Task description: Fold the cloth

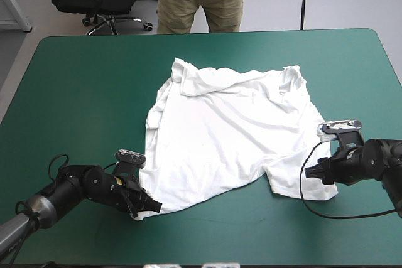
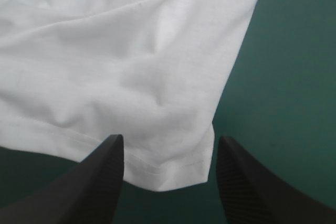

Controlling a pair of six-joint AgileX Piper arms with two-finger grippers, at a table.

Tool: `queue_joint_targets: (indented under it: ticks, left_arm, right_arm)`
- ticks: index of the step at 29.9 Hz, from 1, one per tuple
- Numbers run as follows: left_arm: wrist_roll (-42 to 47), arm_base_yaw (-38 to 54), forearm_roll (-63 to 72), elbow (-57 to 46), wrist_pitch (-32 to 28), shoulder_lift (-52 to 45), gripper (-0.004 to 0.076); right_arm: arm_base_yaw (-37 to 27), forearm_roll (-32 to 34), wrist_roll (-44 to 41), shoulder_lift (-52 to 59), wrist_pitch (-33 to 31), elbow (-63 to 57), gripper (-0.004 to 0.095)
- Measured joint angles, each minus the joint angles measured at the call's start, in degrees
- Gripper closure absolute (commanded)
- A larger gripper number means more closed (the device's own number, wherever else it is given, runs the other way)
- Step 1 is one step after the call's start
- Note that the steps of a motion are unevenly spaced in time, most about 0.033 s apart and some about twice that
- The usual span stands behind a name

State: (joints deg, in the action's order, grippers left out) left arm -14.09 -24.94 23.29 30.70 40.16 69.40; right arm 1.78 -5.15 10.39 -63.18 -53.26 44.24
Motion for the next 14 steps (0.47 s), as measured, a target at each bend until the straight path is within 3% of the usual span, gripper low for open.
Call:
queue_joint_targets:
  ticks: [11, 13, 14]
  left_arm:
    - [1.5, 0.0, -1.3, 0.0, 0.0, 0.0, 0.0741]
    - [1.7, -0.1, -1.4, 0.0, 0.0, 0.0, 0.0741]
    - [1.7, -0.1, -1.4, 0.0, -0.1, 0.0, 0.0741]
  right_arm:
    - [0.0, 2.4, -3.8, -10.0, 7.8, -5.4, 0.0414]
    - [0.0, 2.6, -3.9, -11.6, 7.7, -5.3, 0.0521]
    - [0.0, 2.6, -3.8, -12.1, 7.6, -5.2, 0.0637]
